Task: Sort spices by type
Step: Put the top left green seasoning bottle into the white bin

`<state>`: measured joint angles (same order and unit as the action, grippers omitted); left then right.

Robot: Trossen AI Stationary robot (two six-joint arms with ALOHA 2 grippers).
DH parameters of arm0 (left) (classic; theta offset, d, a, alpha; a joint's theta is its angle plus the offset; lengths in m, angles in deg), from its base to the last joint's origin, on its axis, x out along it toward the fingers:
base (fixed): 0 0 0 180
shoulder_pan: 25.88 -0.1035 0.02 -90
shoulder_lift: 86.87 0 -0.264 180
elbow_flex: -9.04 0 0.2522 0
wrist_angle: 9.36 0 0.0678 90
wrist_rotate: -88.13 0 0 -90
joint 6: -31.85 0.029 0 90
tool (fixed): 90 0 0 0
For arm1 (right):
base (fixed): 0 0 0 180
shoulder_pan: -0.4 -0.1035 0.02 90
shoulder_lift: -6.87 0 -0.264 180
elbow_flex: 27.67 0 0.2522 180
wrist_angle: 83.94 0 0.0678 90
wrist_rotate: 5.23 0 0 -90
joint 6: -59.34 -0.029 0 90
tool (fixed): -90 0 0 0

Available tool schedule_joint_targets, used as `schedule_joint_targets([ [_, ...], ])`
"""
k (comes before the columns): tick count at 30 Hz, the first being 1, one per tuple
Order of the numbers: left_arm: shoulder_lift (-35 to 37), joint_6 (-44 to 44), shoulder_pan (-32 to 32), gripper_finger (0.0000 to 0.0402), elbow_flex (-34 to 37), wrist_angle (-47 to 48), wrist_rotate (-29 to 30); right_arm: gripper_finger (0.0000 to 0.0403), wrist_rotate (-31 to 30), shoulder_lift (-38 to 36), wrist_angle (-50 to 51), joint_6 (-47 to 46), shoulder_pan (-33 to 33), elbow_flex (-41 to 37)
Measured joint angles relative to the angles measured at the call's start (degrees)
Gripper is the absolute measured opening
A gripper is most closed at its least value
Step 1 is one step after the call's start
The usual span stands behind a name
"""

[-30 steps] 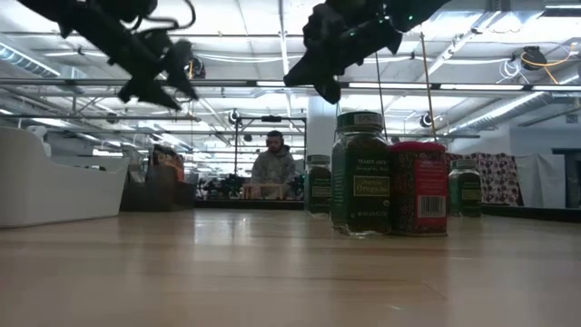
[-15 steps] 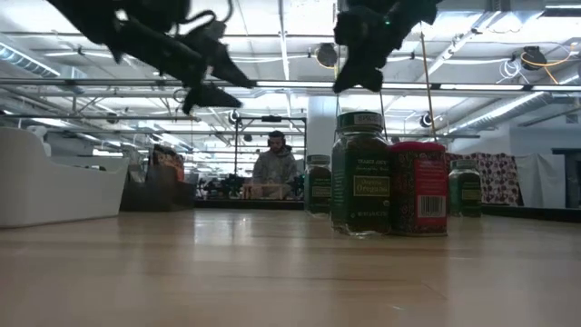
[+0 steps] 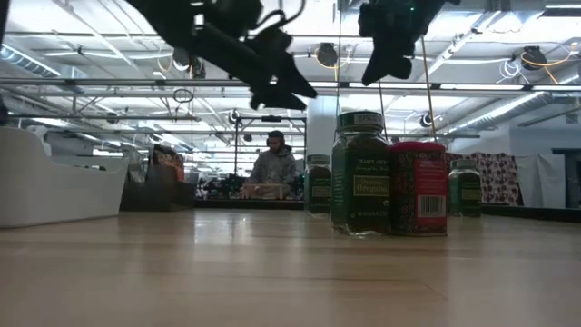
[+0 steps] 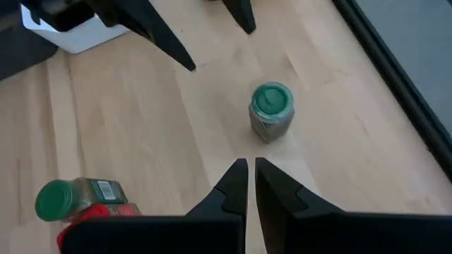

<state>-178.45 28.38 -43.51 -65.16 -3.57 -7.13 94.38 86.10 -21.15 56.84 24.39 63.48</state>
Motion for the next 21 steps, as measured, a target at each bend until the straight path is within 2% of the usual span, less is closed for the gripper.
schedule_joint_targets([
  [4, -4.5, 2.7, -0.1, 0.0258, -3.9, 1.1, -1.7, 0.0008, -0.9, -1.8, 0.0, 0.0, 0.0, -0.7],
  [9, -9.1, 3.8, -2.0, 0.0258, -4.9, 1.6, -1.8, 0.0008, -0.9, -5.7, -6.4, -3.3, 0.0, -7.8],
  [15, -10.0, 4.7, -3.1, 0.0258, -5.0, 0.7, -2.7, 0.0008, -0.3, -9.9, -15.6, -9.5, 0.0, -17.4],
  [21, -12.2, 8.9, -3.0, 0.0258, -5.1, -0.5, -3.5, 0.0008, 1.1, -11.3, -18.9, -11.7, 0.0, -21.8],
])
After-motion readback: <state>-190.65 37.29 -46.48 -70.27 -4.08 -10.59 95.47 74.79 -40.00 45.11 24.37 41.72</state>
